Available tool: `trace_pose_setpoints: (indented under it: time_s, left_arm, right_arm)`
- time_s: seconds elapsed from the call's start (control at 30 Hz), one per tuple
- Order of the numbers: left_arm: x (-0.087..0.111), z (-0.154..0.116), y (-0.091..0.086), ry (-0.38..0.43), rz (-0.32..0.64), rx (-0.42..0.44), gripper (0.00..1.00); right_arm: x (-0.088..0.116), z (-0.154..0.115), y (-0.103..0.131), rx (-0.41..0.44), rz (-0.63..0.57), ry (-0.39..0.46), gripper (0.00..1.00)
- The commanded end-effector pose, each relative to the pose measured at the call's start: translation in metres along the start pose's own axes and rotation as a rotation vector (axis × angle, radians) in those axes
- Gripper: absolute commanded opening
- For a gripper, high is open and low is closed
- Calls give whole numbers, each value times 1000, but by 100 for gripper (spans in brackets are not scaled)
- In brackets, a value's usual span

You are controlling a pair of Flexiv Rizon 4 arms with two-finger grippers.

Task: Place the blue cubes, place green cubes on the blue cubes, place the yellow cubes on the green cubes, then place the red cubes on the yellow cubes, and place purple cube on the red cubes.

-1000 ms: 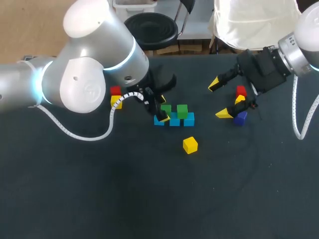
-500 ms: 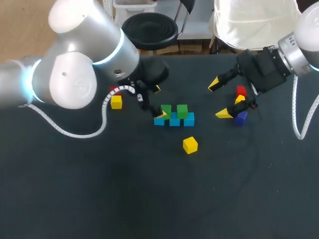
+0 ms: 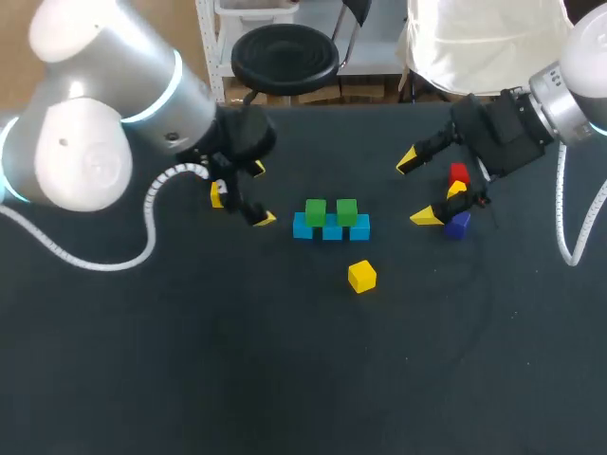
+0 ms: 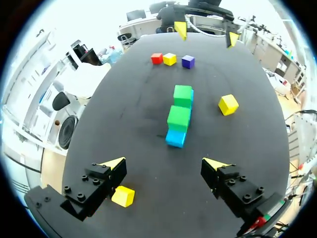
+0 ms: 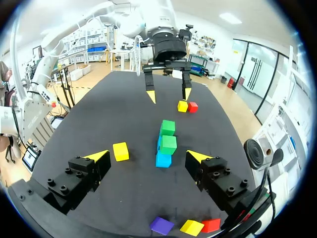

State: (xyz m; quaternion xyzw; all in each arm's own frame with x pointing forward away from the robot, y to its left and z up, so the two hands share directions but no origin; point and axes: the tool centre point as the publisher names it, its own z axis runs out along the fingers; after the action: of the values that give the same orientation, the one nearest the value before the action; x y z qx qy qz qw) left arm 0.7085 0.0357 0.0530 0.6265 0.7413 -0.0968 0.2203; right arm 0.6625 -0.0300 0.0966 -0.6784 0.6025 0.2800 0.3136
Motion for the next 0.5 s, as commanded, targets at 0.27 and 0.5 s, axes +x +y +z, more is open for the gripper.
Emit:
trace_pose_setpoints:
  time_s: [0.27, 0.5]
  left_arm:
    - [34, -15, 16, 25, -17, 15, 100]
    - [36, -31, 19, 21, 20, 1, 100]
  right_arm:
    - [0, 0, 0, 0, -1, -2, 100]
    - [0, 0, 0, 0, -1, -2, 100]
